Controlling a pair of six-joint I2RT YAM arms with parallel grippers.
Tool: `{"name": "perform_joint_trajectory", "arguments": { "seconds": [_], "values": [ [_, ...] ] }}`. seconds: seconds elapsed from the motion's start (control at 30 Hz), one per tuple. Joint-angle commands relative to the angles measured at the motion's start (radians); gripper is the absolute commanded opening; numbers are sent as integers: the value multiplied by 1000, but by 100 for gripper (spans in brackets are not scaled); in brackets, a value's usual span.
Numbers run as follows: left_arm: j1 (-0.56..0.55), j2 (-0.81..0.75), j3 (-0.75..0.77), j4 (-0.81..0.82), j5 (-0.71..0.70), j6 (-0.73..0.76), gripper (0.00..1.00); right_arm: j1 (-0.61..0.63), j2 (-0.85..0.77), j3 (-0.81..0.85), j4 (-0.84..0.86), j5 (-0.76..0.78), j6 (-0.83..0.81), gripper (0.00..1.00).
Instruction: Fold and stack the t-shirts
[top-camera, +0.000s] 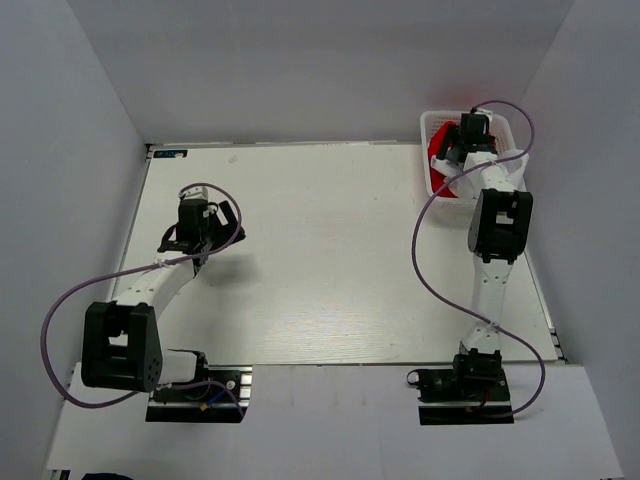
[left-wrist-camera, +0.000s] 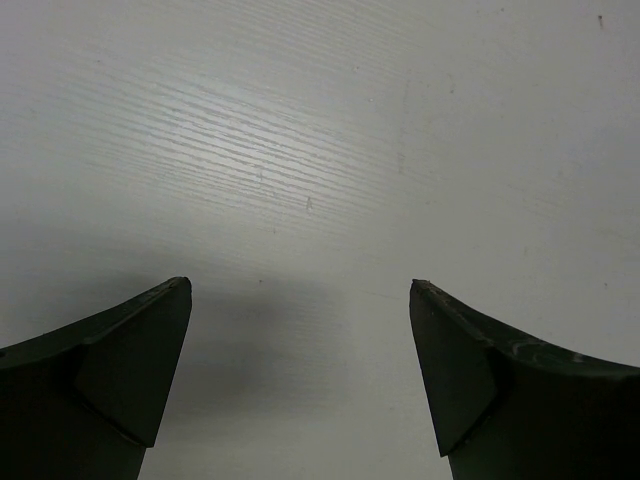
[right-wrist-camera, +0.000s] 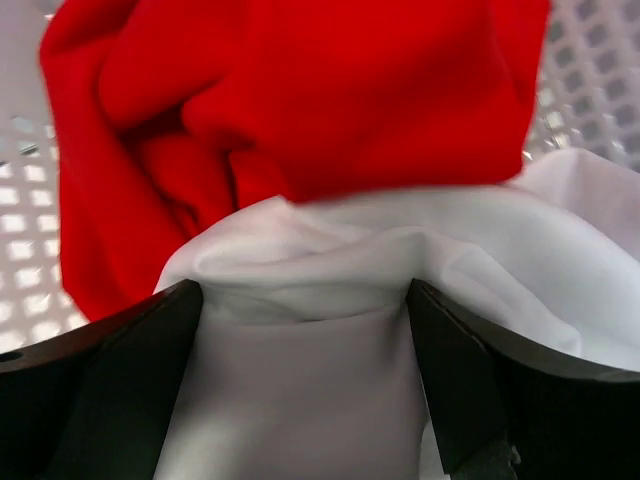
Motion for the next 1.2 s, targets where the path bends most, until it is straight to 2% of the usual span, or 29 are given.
{"name": "perform_joint_trajectory", "arguments": {
  "seconds": [0.0, 0.13, 0.2, 0.23, 0.27, 0.3, 0.33, 0.37, 0.53, 0.6, 0.63, 0.83, 1.03, 1.17],
  "values": [
    [-3, 32, 65, -25, -43, 11, 100, -13, 95, 81, 55, -67, -13, 90],
    [-3, 63, 85, -34, -52, 11, 100, -21, 208, 141, -4, -140, 0, 90],
    [-3, 63, 85, -34, -52, 11, 100, -28, 222, 147, -11, -163, 22, 79],
    [-3, 63, 85, -34, -52, 11, 100, -33, 216, 144, -1, -246, 20, 73],
    [-3, 72, 85, -34, -52, 11, 100, -38, 213, 132, 13, -263, 26, 51],
    [-3, 72, 85, -34, -52, 11, 100, -39, 196, 124, 18, -272, 30, 34],
    [-3, 72, 85, -34, -52, 11, 100, -41, 187, 120, 24, -276, 31, 14],
    [-3, 72, 85, -34, -52, 11, 100, -44, 146, 111, 33, -276, 36, 0],
    [-3, 52, 85, -34, -43, 11, 100, -48, -41, -59, 122, -276, 10, 0],
    [-3, 28, 76, -34, -34, 11, 100, -47, -208, -81, 137, -276, -10, 0],
    [-3, 19, 76, -34, -25, 11, 100, -45, -209, -84, 134, -277, -13, 0],
    [-3, -50, 33, -1, 10, 11, 100, -47, -454, -77, 137, -317, -6, 0],
    [-3, -98, 33, -10, 29, -9, 100, -39, -615, -31, 166, -528, 25, 0],
    [-3, -144, 13, -10, 49, -9, 100, -30, -681, 37, 229, -708, 140, 0]
  ]
}}
